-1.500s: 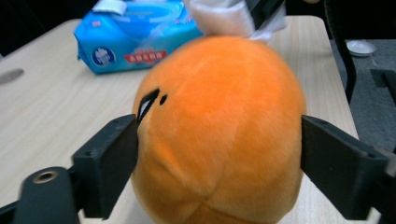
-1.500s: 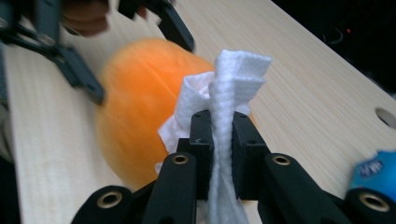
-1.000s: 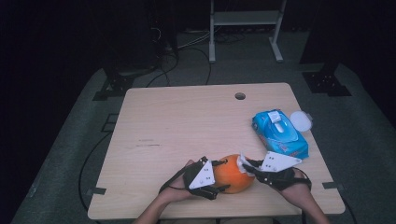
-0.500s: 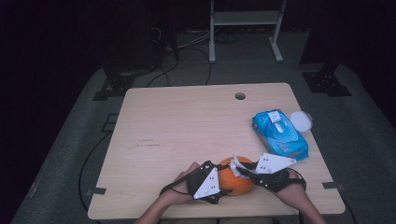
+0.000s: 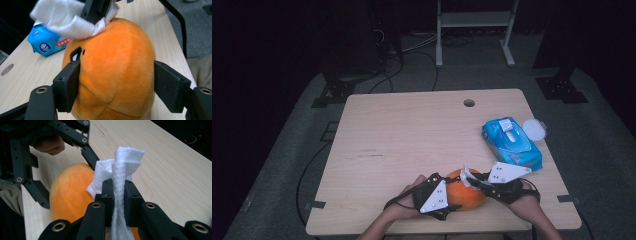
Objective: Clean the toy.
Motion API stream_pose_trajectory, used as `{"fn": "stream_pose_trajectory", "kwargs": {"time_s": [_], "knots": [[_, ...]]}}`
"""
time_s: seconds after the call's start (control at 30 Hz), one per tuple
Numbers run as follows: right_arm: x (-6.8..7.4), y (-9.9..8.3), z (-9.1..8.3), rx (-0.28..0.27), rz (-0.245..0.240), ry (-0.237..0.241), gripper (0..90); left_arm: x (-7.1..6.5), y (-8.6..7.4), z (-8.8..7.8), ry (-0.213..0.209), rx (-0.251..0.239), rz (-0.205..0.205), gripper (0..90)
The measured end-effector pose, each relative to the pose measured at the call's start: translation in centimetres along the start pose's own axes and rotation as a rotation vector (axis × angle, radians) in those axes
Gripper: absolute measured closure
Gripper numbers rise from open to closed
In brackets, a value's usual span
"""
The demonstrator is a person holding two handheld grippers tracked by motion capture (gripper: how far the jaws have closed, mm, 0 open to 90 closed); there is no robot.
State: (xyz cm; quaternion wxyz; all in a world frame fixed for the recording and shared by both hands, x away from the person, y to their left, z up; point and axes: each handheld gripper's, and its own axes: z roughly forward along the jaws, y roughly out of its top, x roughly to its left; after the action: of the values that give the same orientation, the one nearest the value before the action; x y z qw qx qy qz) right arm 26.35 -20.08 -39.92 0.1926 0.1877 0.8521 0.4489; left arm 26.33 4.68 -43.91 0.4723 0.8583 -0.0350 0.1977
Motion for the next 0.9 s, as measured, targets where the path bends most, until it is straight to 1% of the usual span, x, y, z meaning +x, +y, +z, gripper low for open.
{"fn": "stream_pose_trajectory", "kwargs": {"time_s": [0.07,0.13,0.2,0.23,0.27,0.3,0.33,0.4,0.43,0.5,0.57,0.63,0.7,0.77,0.83,0.9], "knots": [[-0.6,-0.6,-0.2,0.017,0.020,-0.026,79.5,0.5,-0.5,-0.2,-0.001,-0.007,-0.039,27.6],[-1.5,-1.4,-0.5,0.021,0.051,-0.047,79.5,0.9,-0.9,-0.4,-0.001,-0.003,-0.056,27.6],[-2.1,-2.2,-0.8,0.031,0.077,-0.067,79.5,1.4,-1.5,-0.7,-0.007,-0.007,-0.094,27.6],[-2.4,-2.6,-1.0,0.033,0.093,-0.064,79.5,1.5,-1.7,-0.8,-0.012,-0.011,-0.103,27.5],[-2.6,-2.8,-1.1,0.023,0.119,-0.046,79.5,1.5,-1.6,-0.7,-0.012,-0.011,-0.101,27.5],[-2.6,-2.7,-1.1,0.017,0.125,-0.044,79.5,1.4,-1.5,-0.6,-0.012,-0.012,-0.100,27.3],[-2.4,-2.5,-1.1,0.013,0.121,-0.043,79.4,1.3,-1.4,-0.5,-0.010,-0.006,-0.087,27.0],[-1.8,-1.8,-0.9,-0.015,0.099,-0.018,79.4,1.2,-1.3,-0.5,-0.008,-0.003,-0.082,26.9],[-1.5,-1.5,-0.9,-0.024,0.091,-0.002,79.4,1.2,-1.3,-0.5,-0.009,-0.003,-0.085,26.9],[-1.2,-1.3,-0.7,-0.015,0.059,-0.008,79.3,1.4,-1.6,-0.7,-0.012,-0.004,-0.099,26.9],[-1.6,-1.6,-0.8,-0.014,0.072,-0.014,79.2,1.7,-1.9,-0.8,-0.013,-0.007,-0.123,26.8],[-2.4,-2.5,-0.9,0.018,0.087,-0.052,79.2,2.0,-2.2,-1.0,-0.015,-0.011,-0.148,26.6],[-3.2,-3.4,-1.3,0.011,0.143,-0.054,79.2,2.2,-2.4,-1.0,-0.018,-0.013,-0.161,26.5],[-3.3,-3.6,-1.6,0.013,0.150,-0.063,79.3,2.2,-2.4,-1.0,-0.019,-0.011,-0.165,26.2],[-3.0,-3.1,-1.8,-0.016,0.145,-0.056,79.2,2.3,-2.5,-0.9,-0.017,-0.007,-0.176,25.7],[-2.5,-2.5,-1.9,-0.049,0.123,-0.014,79.2,2.5,-2.5,-1.0,-0.015,-0.001,-0.200,25.3]]}}
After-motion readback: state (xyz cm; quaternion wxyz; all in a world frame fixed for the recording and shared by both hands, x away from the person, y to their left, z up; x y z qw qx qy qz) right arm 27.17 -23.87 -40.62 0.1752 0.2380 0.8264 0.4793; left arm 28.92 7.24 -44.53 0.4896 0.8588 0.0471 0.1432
